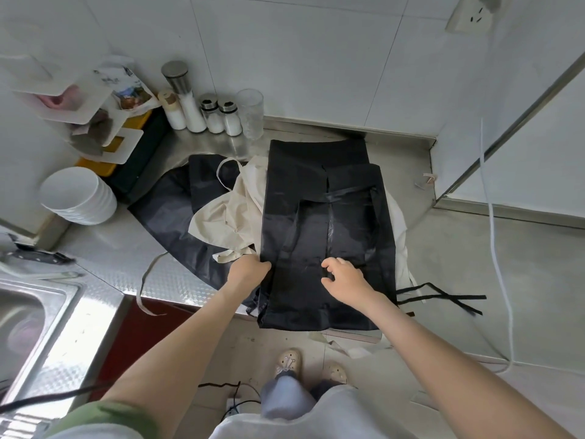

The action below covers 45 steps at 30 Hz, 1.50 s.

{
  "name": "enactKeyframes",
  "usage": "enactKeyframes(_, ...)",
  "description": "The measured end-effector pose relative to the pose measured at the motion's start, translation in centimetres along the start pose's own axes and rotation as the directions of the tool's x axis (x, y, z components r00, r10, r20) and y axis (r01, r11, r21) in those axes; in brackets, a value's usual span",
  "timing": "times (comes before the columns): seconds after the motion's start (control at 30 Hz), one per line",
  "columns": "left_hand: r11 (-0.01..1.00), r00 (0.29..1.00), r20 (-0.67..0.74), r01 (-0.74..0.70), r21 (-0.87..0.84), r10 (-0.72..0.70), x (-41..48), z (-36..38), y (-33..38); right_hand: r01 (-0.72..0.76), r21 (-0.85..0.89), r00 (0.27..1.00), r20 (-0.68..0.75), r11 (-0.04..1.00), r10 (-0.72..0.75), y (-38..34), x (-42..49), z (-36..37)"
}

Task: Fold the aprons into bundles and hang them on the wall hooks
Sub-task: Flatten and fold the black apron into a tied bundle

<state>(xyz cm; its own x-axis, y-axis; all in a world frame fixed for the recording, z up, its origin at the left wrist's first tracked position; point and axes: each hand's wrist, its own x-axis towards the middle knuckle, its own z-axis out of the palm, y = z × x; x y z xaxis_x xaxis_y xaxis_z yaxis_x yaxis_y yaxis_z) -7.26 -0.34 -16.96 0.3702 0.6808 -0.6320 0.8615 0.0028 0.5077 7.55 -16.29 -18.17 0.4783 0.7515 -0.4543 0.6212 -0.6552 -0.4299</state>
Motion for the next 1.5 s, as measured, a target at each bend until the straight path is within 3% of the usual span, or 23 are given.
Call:
enactKeyframes(0.1, 0.989, 0.999, -0.043, -0.006, -0.146, 0.0, 0.1, 0.3, 0.1, -0.039, 0.086, 0.997, 0.064, 0.996, 0.033, -0.1, 0.2, 0.1)
enactKeyframes(0.17, 0.937, 0.992, 0.024, 0.124, -0.326, -0.123, -0.2, 0.5, 0.2, -0.065, 0.172, 0.994, 0.093, 0.983, 0.049, 0.0, 0.1, 0.3)
enactKeyframes(0.23, 0.902, 0.979, 0.094, 0.202, -0.382, -0.18, -0.8, 0.8, 0.3, -0.078, 0.218, 0.992, 0.115, 0.973, 0.053, 0.1, -0.1, 0.3)
enactKeyframes(0.3, 0.959, 0.99, 0.074, 0.134, -0.249, -0.119, -1.7, 0.8, 0.7, -0.085, 0.266, 0.99, 0.134, 0.96, 0.05, 0.4, -0.2, 0.2)
enactKeyframes(0.4, 0.995, 0.995, 0.034, -0.099, -0.007, 0.099, -3.0, 1.1, 2.5, -0.115, 0.44, 0.984, 0.173, 0.891, 0.042, 0.6, -0.5, -0.3)
enactKeyframes(0.53, 0.929, 0.935, -0.02, -0.35, 0.122, 0.355, -4.2, 2.2, 5.5, -0.234, 0.76, 0.966, 0.254, 0.606, 0.055, 0.8, -0.6, -1.3)
enactKeyframes(0.63, 0.862, 0.87, -0.008, -0.486, 0.146, 0.492, -4.4, 3.6, 7.2, -0.272, 0.888, 0.962, 0.266, 0.371, 0.069, 1.3, -0.4, -1.9)
enactKeyframes(0.7, 0.817, 0.837, 0.022, -0.54, 0.201, 0.547, -4.8, 4.5, 8.4, -0.268, 0.921, 0.963, 0.268, 0.284, 0.037, 1.8, -0.4, -2.7)
enactKeyframes(0.77, 0.777, 0.822, 0.049, -0.554, 0.298, 0.567, -4.9, 5.2, 9.4, -0.266, 0.928, 0.963, 0.268, 0.261, 0.027, 2.1, -0.7, -3.4)
enactKeyframes(0.83, 0.8, 0.852, 0.025, -0.5, 0.332, 0.523, -4.5, 5.8, 10.3, -0.255, 0.906, 0.967, 0.247, 0.338, 0.068, 2.5, -1.0, -4.1)
enactKeyframes(0.9, 0.901, 0.92, -0.068, -0.36, 0.24, 0.386, -3.8, 5.6, 10.7, -0.214, 0.812, 0.977, 0.163, 0.544, 0.141, 3.5, -1.0, -4.3)
enactKeyframes(0.97, 0.973, 0.968, -0.107, -0.222, 0.071, 0.228, -2.6, 5.2, 10.2, -0.178, 0.67, 0.966, -0.021, 0.721, 0.259, 5.4, -0.7, -3.8)
enactKeyframes(1.03, 0.993, 0.988, -0.112, -0.112, -0.048, 0.106, -1.1, 4.8, 9.0, -0.219, 0.545, 0.9, -0.207, 0.809, 0.383, 7.5, -0.6, -3.3)
enactKeyframes(1.1, 0.99, 0.992, -0.125, -0.004, -0.14, -0.014, 0.1, 4.2, 7.7, -0.343, 0.497, 0.826, -0.245, 0.797, 0.508, 9.5, -0.7, -2.9)
enactKeyframes(1.17, 0.979, 0.994, -0.091, 0.049, -0.196, -0.068, 0.9, 3.8, 6.6, -0.422, 0.489, 0.808, -0.178, 0.763, 0.561, 11.1, -0.8, -2.6)
enactKeyframes(1.27, 0.95, 0.99, -0.026, 0.129, -0.284, -0.142, 1.7, 2.9, 5.3, -0.4, 0.637, 0.845, -0.021, 0.659, 0.534, 11.8, -0.8, -2.5)
enactKeyframes(1.33, 0.935, 0.982, 0.024, 0.184, -0.303, -0.185, 2.2, 2.2, 4.7, -0.368, 0.704, 0.849, -0.012, 0.608, 0.529, 11.4, -0.6, -2.8)
enactKeyframes(1.5, 0.918, 0.906, 0.366, 0.313, -0.243, -0.212, 1.1, -0.6, 5.1, -0.303, 0.801, 0.863, 0.001, 0.516, 0.505, 10.0, 0.1, -4.7)
